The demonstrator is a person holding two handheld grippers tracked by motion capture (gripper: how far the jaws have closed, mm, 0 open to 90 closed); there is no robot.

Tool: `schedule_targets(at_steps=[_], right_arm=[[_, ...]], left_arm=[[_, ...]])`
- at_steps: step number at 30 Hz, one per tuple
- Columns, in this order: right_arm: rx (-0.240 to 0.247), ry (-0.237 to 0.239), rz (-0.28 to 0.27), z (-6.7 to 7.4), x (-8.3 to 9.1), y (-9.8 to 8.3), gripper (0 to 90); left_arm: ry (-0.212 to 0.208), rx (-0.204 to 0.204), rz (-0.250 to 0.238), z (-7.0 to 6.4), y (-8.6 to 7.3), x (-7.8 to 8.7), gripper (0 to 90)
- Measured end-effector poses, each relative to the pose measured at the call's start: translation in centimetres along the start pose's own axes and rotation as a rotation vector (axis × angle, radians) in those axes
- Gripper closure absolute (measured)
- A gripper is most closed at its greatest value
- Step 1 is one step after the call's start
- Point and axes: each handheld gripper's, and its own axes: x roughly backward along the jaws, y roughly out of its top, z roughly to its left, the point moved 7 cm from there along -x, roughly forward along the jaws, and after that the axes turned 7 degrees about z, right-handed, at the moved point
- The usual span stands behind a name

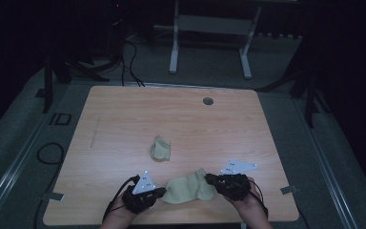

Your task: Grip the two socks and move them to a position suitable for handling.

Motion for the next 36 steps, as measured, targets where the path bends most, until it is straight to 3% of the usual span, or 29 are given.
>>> schedule_targets(at_steps=[7, 10, 11, 16, 19, 24, 26, 28, 29, 30, 32, 36], right_arm=[[-0.065, -0.005, 0.031, -1.1, -0.3, -2.8, 85.0], [-0.071, -0.005, 0.049, -1.3, -0.7, -3.5, 84.9], [-0.111, 0.018, 0.080, -2.0, -1.3, -4.8, 84.9], [-0.129, 0.013, 0.116, -3.0, -1.8, -6.1, 84.4], [-0.156, 0.034, 0.119, -3.3, -2.1, -6.6, 84.3], [-0.148, 0.020, 0.141, -3.3, -2.4, -7.2, 83.7], [-0.147, 0.024, 0.155, -3.3, -2.5, -7.4, 78.8], [-0.145, 0.023, 0.157, -3.3, -2.4, -7.3, 78.8], [-0.145, 0.023, 0.157, -3.3, -2.4, -7.3, 74.0], [-0.138, 0.019, 0.146, -3.3, -2.1, -7.0, 66.7], [-0.127, 0.015, 0.131, -3.3, -1.7, -6.5, 56.5], [-0.104, 0.013, 0.121, -3.3, -1.6, -5.7, 46.6]], left_arm=[[-0.039, -0.037, 0.060, 0.2, 0.1, -0.8, 87.7], [-0.031, -0.045, 0.066, 0.1, 0.2, -1.3, 87.7], [-0.036, -0.044, 0.079, 0.1, 0.4, -2.1, 87.6], [-0.053, -0.023, 0.095, 0.1, 0.4, -3.5, 87.5], [-0.060, -0.009, 0.095, 0.1, 0.3, -3.8, 87.4], [-0.054, 0.000, 0.083, 0.5, 0.3, -3.9, 87.2], [-0.059, 0.005, 0.091, 0.5, 0.3, -4.0, 86.3], [-0.059, 0.005, 0.091, 0.5, 0.3, -4.0, 82.4], [-0.066, 0.014, 0.070, 0.4, 0.5, -3.6, 82.4], [-0.079, 0.030, 0.051, 0.4, 0.7, -3.2, 69.2], [-0.074, 0.043, 0.031, 0.5, 0.8, -2.5, 58.7], [-0.079, 0.047, -0.004, 0.8, 0.4, -1.5, 47.6]])
